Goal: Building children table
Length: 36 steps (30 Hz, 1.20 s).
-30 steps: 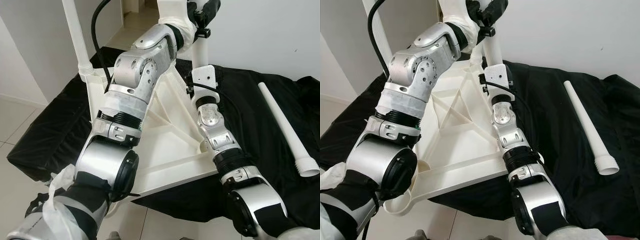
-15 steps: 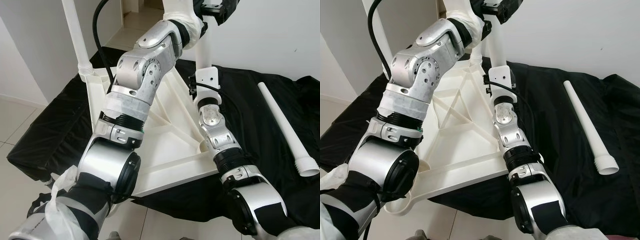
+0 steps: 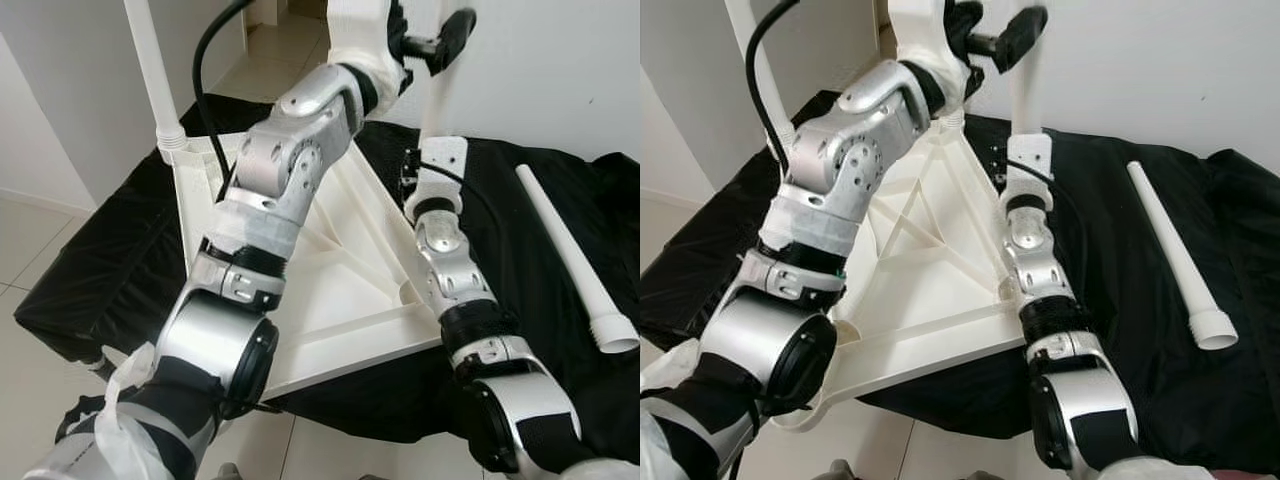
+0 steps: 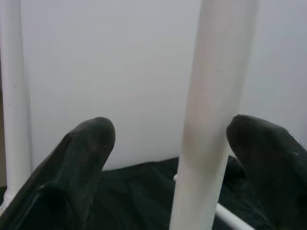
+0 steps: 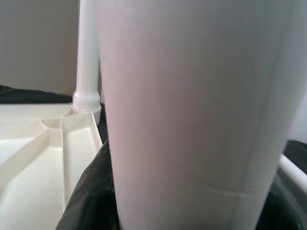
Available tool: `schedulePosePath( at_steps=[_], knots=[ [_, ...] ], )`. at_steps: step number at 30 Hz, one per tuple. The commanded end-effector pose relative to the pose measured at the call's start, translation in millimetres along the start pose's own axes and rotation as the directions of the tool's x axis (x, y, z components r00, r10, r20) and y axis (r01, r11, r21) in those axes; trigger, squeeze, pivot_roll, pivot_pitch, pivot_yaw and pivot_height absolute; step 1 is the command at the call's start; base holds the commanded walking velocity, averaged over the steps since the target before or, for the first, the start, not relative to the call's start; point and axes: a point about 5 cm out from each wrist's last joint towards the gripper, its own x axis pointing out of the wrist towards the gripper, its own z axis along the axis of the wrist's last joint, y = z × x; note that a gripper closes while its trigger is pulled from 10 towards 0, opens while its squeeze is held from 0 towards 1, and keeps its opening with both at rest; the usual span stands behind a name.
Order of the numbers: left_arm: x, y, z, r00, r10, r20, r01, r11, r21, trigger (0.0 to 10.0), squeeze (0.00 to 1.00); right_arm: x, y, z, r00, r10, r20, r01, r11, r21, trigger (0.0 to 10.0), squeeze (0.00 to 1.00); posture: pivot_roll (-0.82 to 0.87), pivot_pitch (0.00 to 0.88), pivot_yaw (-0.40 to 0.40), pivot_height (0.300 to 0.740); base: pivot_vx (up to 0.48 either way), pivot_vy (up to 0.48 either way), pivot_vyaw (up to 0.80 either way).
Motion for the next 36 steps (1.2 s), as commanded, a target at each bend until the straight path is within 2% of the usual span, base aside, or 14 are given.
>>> schedulePosePath(
  at_steps=[1,5,9,12,14,18,22,23,24,30,31,34,36],
  knots=[
    [-2.9,-4.9,-4,0.998,-0.066,-0.016,0.067,0.998,0.013,10.0,0.00,-1.1,-7.1,2,1.000,-0.013,0.009,0.013,1.000,0.022,10.0,0.00,-0.05,0.000,-0.031,0.740,0.000,0.000,0.00],
    [-10.7,-2.8,-14,0.997,-0.060,-0.045,0.061,0.998,0.027,10.0,0.00,-8.4,-7.0,2,1.000,0.011,0.028,-0.012,0.999,0.048,10.0,0.00,-0.05,0.000,-0.029,0.740,0.000,0.000,0.00],
    [-24.4,3.4,-35,0.994,-0.040,-0.101,0.046,0.997,0.063,10.0,0.00,-21.5,-9.2,5,0.997,0.042,0.072,-0.048,0.996,0.074,10.0,0.00,-0.05,0.000,-0.033,0.740,0.000,0.000,0.00],
    [-27.6,4.6,-39,0.993,-0.036,-0.110,0.044,0.996,0.078,10.0,0.00,-24.8,-10.8,5,0.996,0.045,0.077,-0.051,0.996,0.074,10.0,0.00,-0.05,0.000,-0.032,0.740,0.000,0.000,0.00],
    [-32.5,5.3,-43,0.993,-0.037,-0.109,0.047,0.995,0.093,10.0,0.00,-29.0,-14.2,4,0.996,0.042,0.075,-0.047,0.996,0.074,10.0,0.00,-0.06,0.000,-0.028,0.740,0.000,0.000,0.00],
    [-56.5,9.5,-59,0.990,-0.030,-0.141,0.047,0.991,0.122,10.0,0.00,-47.0,-28.3,-5,0.999,0.022,0.044,-0.025,0.997,0.072,10.0,0.00,-0.07,0.000,-0.024,0.740,0.000,0.000,0.00],
    [-60.4,10.6,-61,0.988,-0.027,-0.149,0.045,0.992,0.119,10.0,0.00,-50.0,-30.7,-7,0.999,0.016,0.033,-0.018,0.998,0.067,10.0,0.00,-0.07,0.000,-0.024,0.740,0.000,0.000,0.00],
    [-65.3,11.4,-64,0.987,-0.027,-0.159,0.046,0.992,0.120,10.0,0.00,-53.7,-34.1,-9,1.000,0.004,0.025,-0.006,0.998,0.069,10.0,0.00,-0.07,0.000,-0.026,0.740,0.000,0.000,0.00],
    [-72.1,9.8,-68,0.984,-0.044,-0.175,0.066,0.990,0.123,10.0,0.00,-59.3,-38.2,-12,1.000,-0.006,0.015,0.005,0.998,0.066,10.0,0.00,-0.07,0.000,-0.032,0.740,0.000,0.000,0.00],
    [-89.1,-0.1,-78,0.969,-0.113,-0.219,0.147,0.979,0.145,10.0,0.00,-74.9,-43.9,-17,0.999,0.038,-0.007,-0.038,0.997,0.068,10.0,0.00,-0.07,0.000,-0.036,0.740,0.000,0.000,0.00],
    [-89.1,-0.1,-78,0.969,-0.113,-0.219,0.147,0.979,0.145,10.0,0.00,-74.9,-43.9,-17,0.999,0.038,-0.007,-0.038,0.997,0.068,10.0,0.00,-0.07,0.000,-0.036,0.740,0.000,0.000,0.00],
    [-99.7,-13.5,-84,0.961,-0.188,-0.204,0.226,0.957,0.180,10.0,0.00,-91.5,-50.6,-16,0.999,0.052,0.003,-0.052,0.996,0.075,10.0,0.00,-0.08,0.000,-0.036,0.740,0.000,0.000,0.00],
    [-102.6,-17.2,-86,0.957,-0.209,-0.202,0.247,0.950,0.191,10.0,0.00,-96.1,-52.4,-16,0.999,0.055,0.003,-0.055,0.996,0.074,10.0,0.00,-0.08,0.000,-0.036,0.740,0.000,0.000,0.00]
  ],
)
